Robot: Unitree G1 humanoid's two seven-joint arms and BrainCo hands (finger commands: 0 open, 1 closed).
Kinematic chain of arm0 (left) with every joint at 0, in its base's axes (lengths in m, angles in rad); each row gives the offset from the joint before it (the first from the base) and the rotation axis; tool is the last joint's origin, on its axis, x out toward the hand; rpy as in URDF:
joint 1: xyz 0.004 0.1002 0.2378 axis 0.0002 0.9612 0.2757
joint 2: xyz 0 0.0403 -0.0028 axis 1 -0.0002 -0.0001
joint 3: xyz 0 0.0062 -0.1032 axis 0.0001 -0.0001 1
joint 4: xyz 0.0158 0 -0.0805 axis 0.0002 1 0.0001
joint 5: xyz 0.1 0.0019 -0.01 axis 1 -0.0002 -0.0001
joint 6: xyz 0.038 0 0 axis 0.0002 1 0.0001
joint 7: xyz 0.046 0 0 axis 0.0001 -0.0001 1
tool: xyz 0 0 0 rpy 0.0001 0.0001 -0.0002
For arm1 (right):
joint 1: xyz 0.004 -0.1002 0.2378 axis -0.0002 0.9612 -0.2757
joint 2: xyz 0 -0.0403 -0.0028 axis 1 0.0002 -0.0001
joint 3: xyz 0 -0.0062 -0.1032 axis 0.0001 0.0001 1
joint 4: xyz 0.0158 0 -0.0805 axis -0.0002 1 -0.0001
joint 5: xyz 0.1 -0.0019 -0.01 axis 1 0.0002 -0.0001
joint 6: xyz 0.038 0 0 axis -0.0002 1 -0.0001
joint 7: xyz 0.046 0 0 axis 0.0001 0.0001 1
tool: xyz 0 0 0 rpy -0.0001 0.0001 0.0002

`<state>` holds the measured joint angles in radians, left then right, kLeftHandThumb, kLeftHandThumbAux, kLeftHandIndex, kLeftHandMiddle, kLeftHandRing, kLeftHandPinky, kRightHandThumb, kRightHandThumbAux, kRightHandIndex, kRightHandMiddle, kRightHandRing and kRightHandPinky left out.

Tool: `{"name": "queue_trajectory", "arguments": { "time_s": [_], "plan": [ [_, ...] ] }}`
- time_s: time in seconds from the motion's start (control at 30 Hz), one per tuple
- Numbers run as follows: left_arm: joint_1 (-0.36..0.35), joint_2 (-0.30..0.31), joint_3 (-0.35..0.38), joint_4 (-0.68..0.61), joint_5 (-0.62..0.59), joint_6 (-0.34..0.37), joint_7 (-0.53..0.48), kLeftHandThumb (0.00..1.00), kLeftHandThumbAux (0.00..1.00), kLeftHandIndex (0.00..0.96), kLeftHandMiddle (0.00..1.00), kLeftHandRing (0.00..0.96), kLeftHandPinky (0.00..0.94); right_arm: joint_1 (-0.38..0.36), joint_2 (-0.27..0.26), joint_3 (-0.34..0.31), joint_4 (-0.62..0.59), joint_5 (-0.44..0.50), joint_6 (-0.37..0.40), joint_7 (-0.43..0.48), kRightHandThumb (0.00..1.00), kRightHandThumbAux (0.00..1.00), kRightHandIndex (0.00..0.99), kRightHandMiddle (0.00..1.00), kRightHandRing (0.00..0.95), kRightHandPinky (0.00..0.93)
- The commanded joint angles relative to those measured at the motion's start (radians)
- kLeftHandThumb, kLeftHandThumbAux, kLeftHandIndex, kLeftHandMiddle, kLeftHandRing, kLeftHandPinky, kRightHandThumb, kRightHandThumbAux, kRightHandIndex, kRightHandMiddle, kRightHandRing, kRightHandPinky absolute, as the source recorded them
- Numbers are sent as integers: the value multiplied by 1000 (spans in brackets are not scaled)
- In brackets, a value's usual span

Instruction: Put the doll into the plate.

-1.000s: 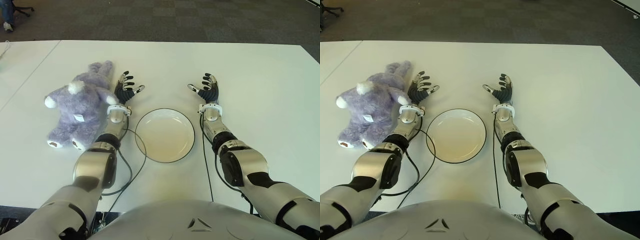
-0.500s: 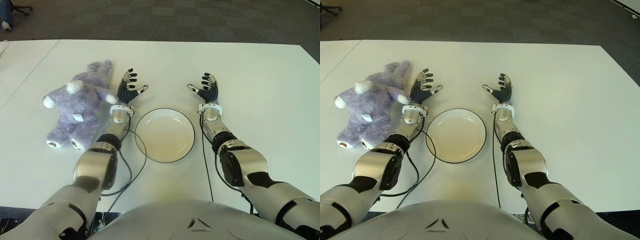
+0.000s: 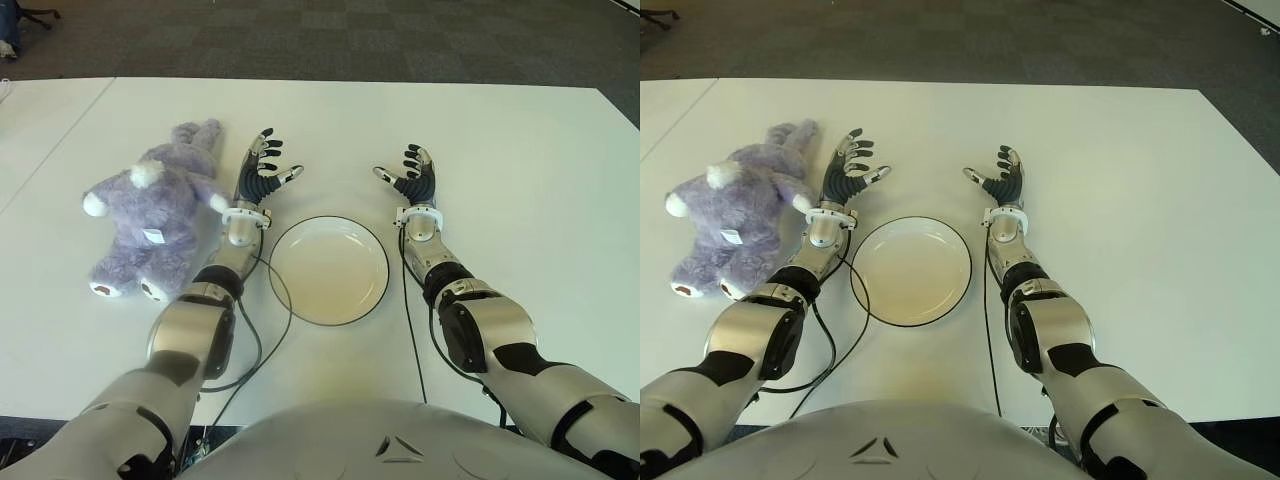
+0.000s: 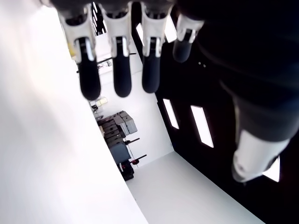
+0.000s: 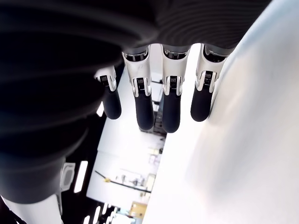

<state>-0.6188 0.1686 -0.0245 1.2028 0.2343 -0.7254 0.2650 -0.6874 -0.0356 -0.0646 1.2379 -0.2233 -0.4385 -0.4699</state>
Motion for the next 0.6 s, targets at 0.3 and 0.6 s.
{"name": "queue_trajectory", "arguments": {
  "time_s": [0.3,0.6],
  "plan": [
    [-56,36,-29,-21,37,5,4,108,757,145,270,295,299,188,31,-7,122,8,134,12,0,749,161,222,230,232],
    [-70,47,-53,-16,55,14,26,101,773,128,247,279,295,188,31,-8,123,9,136,18,0,748,162,218,226,224]
  ]
}}
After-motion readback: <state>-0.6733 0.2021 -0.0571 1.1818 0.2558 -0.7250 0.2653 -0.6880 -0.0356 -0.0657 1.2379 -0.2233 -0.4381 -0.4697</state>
